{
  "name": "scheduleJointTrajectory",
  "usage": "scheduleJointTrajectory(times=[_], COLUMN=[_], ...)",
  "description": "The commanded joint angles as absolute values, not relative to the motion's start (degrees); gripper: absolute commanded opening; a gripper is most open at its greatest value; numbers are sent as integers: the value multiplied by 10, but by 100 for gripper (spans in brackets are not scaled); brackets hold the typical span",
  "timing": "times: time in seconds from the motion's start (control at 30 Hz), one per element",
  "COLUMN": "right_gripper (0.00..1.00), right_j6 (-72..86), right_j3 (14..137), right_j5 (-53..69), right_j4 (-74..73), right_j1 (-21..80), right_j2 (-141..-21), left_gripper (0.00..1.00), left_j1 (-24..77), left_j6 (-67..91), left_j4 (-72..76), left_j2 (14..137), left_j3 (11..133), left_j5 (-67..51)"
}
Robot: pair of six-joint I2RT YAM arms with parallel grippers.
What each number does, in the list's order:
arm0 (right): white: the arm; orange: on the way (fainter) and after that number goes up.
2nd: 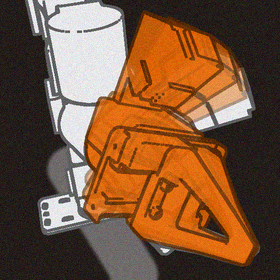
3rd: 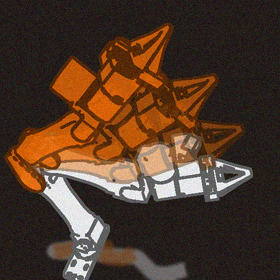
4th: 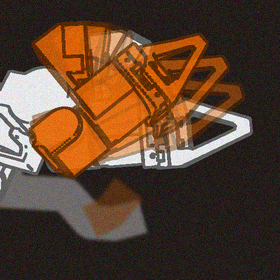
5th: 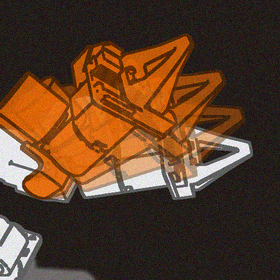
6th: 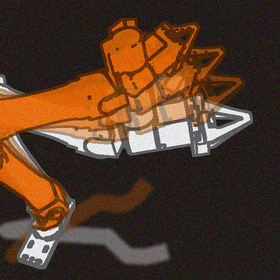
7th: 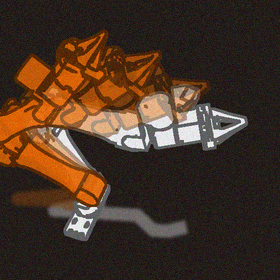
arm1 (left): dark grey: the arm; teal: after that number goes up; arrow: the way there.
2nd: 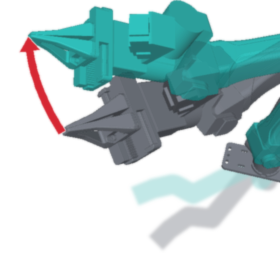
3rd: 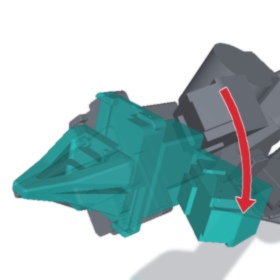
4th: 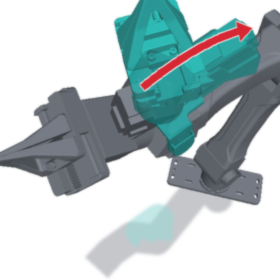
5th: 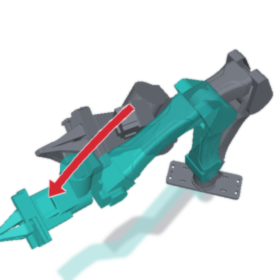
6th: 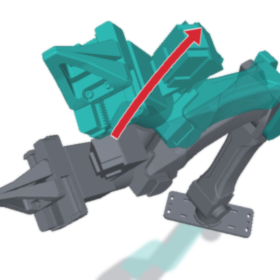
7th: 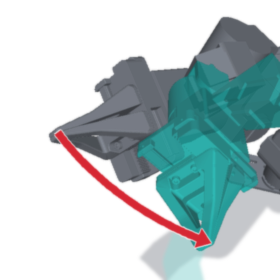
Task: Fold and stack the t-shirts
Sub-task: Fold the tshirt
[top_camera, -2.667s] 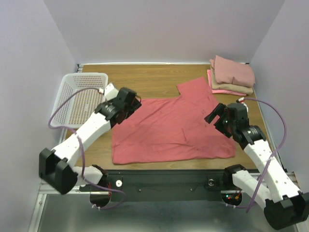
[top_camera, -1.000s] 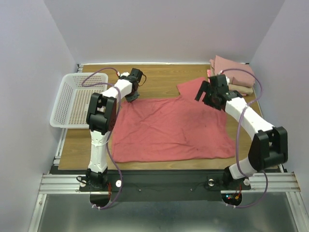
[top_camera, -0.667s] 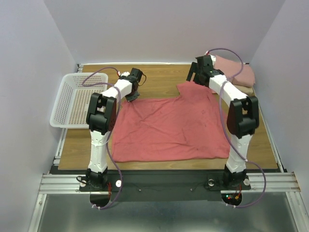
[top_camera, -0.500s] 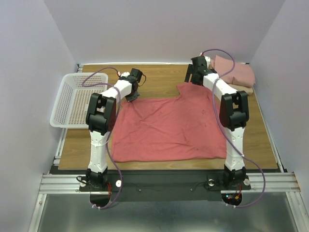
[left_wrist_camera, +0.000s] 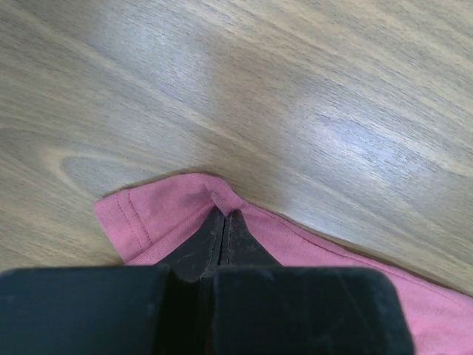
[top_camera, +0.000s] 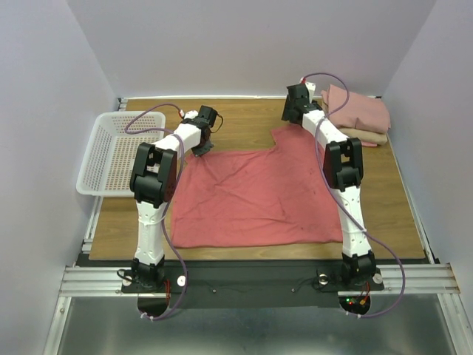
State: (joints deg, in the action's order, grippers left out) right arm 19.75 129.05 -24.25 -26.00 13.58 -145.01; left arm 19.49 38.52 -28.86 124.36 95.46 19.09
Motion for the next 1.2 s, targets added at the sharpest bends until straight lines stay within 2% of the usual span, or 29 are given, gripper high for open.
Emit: scheduleJointTrajectory(times=[0.0, 0.13, 0.2, 0.23, 0.3, 0.33, 0.4, 0.43, 0.53, 0.7, 0.9, 1.17], right_gripper=[69, 65, 60, 51, 38, 27, 15, 15, 0, 0, 0, 0], right_j6=[222, 236, 235, 235, 237, 237, 229, 227, 225, 236, 271, 313], right_j3=[1291, 1232, 1220, 1209, 1199, 1196, 1207, 1207, 1217, 1172, 958, 737], right_j5=[-260, -266, -279, -283, -283, -280, -272, -272, -273, -269, -271, -265], right_j4=[-244, -243, -243, -243, -243, -243, -243, -243, -243, -242, -203, -182], right_j1=[130, 129, 130, 129, 129, 129, 129, 129, 129, 130, 134, 148], right_j2=[-1459, -1435, -1432, -1432, -1427, -1426, -1430, -1429, -1422, -1347, -1187, -994], left_gripper=[0, 0, 0, 0, 0, 0, 0, 0, 0, 0, 0, 0], left_j1=[192, 192, 192, 192, 192, 192, 192, 192, 192, 192, 192, 206], left_j6=[377, 376, 377, 377, 378, 377, 374, 374, 374, 379, 381, 387], left_j4=[-312, -312, -311, -309, -308, -308, -309, -309, -310, -309, -287, -254], left_j2=[1227, 1227, 1226, 1225, 1225, 1225, 1227, 1227, 1225, 1211, 1170, 1112], left_j3=[939, 939, 936, 936, 935, 935, 939, 939, 940, 930, 884, 817], left_j5=[189, 190, 189, 189, 188, 188, 186, 186, 188, 187, 178, 167])
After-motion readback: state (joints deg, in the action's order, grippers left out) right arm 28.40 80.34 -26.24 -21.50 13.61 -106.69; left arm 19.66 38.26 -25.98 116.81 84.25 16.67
